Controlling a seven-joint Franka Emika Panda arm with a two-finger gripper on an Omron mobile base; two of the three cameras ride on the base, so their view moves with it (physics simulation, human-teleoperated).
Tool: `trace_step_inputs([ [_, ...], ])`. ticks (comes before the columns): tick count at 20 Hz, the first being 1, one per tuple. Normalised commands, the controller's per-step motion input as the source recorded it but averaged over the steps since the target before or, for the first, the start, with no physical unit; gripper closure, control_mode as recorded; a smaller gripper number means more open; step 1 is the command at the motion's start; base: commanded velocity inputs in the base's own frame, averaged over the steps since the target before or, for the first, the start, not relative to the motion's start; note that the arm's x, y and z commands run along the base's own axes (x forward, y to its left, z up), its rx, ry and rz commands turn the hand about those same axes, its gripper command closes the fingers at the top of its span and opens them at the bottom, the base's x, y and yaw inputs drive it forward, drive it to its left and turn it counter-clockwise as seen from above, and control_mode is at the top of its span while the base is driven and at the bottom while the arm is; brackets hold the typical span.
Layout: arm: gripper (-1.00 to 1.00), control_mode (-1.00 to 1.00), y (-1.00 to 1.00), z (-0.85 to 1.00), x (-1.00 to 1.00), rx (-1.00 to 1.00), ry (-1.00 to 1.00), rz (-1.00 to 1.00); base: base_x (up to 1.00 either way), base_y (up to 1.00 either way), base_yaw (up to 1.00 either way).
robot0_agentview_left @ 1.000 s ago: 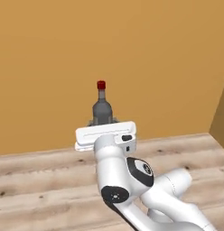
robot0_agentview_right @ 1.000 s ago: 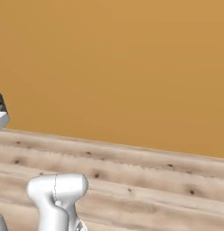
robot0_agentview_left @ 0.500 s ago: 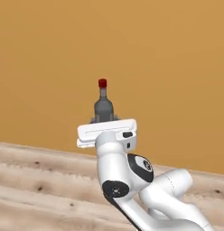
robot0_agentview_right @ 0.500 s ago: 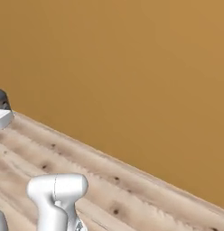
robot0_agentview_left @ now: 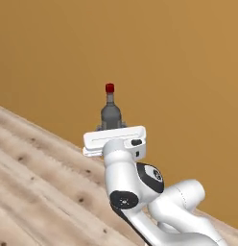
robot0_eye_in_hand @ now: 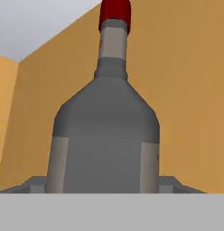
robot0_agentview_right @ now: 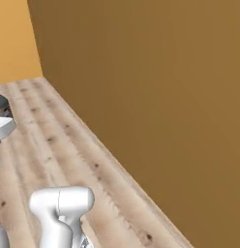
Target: Open the cabinet directly in front. Then move the liquor and the mug to the dining counter with the jar on it.
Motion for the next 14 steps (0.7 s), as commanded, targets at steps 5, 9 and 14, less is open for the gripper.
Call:
trace_step_inputs([
  [5, 1.0, 1.0, 0.0, 0.0, 0.0, 0.0, 0.0, 0.0, 1.0, -0.07, 0.6],
  [9, 1.0, 1.0, 0.0, 0.0, 0.0, 0.0, 0.0, 0.0, 1.0, 0.0, 0.45],
  [14, 1.0, 1.0, 0.0, 0.0, 0.0, 0.0, 0.0, 0.0, 1.0, 0.0, 0.29],
])
